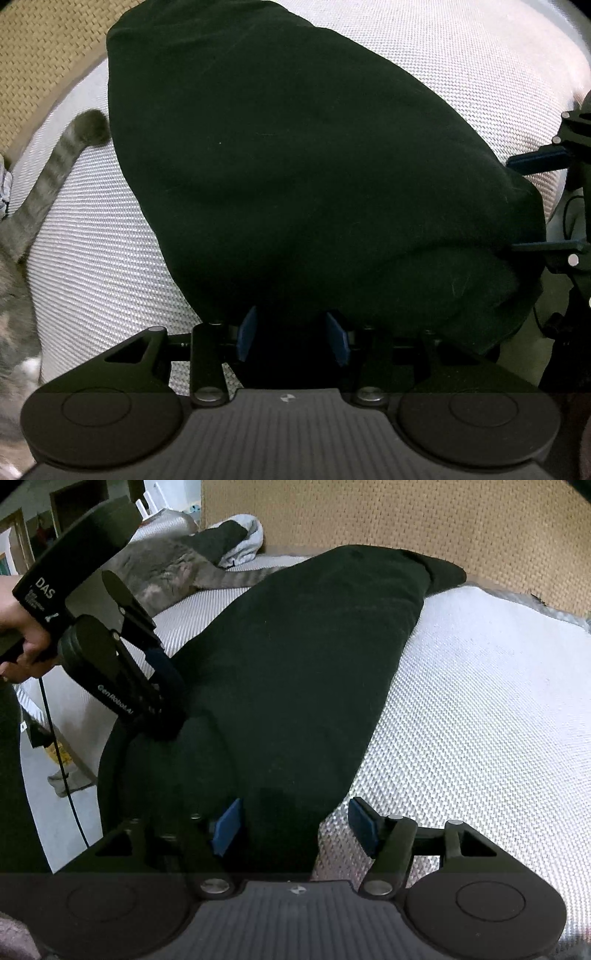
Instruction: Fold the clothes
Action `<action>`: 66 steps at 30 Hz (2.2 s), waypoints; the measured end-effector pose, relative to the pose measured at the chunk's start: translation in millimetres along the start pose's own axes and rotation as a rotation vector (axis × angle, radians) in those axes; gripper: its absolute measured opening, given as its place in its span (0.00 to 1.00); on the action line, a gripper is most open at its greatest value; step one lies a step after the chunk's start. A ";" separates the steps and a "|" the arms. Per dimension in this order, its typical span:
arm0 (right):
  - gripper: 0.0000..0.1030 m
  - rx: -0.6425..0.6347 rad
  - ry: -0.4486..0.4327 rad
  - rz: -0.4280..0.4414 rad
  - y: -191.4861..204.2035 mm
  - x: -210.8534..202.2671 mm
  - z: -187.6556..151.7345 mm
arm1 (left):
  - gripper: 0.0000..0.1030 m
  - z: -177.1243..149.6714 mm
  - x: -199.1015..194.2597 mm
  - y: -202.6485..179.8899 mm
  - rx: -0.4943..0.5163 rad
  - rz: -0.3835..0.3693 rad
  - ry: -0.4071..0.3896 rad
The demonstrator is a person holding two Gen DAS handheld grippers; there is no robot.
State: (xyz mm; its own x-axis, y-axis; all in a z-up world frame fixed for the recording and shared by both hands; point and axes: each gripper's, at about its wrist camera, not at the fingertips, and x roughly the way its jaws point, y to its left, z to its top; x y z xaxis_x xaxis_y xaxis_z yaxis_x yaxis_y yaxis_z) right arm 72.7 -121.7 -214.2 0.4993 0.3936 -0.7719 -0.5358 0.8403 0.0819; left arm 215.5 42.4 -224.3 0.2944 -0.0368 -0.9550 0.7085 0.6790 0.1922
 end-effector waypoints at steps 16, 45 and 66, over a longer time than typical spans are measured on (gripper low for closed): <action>0.66 0.074 0.060 0.129 9.6 -1.0 -12.9 | 0.47 1.0 -1.6 -4.5 -0.011 0.023 -0.020; 0.68 0.263 0.300 0.322 -0.4 35.8 -23.1 | 0.46 7.1 -7.4 -7.4 0.021 0.006 0.017; 0.68 0.357 0.258 0.559 12.0 35.7 -15.6 | 0.46 5.9 -16.7 -11.2 0.018 -0.001 0.021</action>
State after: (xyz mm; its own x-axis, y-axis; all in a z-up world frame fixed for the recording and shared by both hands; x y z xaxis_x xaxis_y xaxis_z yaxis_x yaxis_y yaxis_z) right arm 73.4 -103.4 -250.6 0.0138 0.7379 -0.6747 -0.3865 0.6263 0.6770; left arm 206.5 31.1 -209.2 0.2798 -0.0217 -0.9598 0.7202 0.6658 0.1949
